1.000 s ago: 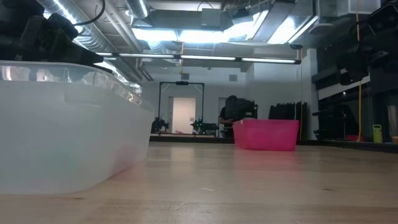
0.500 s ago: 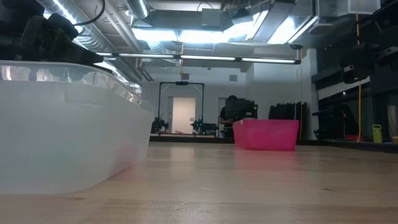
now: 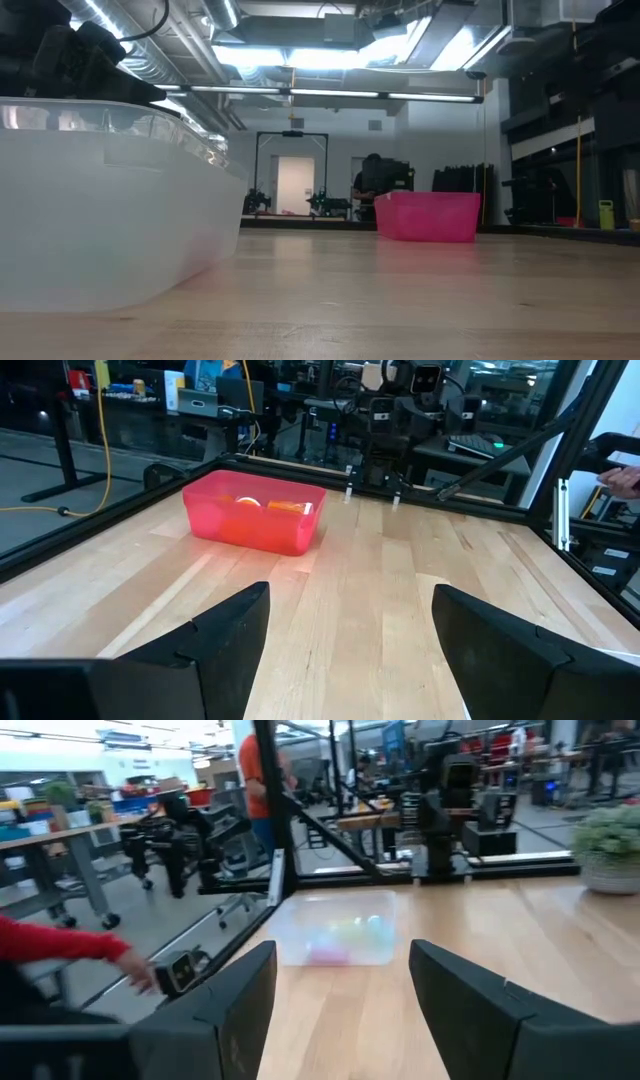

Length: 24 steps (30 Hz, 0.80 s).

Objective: Pick and place medicine bottles into bin by pill shape (circle, oval)
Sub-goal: Return to Home Position

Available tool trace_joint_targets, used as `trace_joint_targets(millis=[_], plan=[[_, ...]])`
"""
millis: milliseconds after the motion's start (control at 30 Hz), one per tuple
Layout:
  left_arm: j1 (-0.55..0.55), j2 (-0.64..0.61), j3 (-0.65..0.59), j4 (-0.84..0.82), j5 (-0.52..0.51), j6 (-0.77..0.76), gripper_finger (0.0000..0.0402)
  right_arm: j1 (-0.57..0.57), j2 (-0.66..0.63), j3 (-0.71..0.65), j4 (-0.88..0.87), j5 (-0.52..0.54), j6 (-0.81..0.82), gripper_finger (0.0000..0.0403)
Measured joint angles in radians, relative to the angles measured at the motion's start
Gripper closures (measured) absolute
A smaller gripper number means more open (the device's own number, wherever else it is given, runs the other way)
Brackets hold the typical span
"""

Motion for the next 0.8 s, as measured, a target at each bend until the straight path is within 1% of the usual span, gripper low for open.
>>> trace_joint_targets(millis=[200,800], plan=[[0.000,0.000,0.000,0.000,0.000,0.000,0.0129,-0.071,0.001,0.000,-0.004,0.000,0.000,0.0170],[0.000,0.000,0.000,0.000,0.000,0.000,0.0129,-0.172,0.001,0.000,-0.004,0.000,0.000,0.0170]])
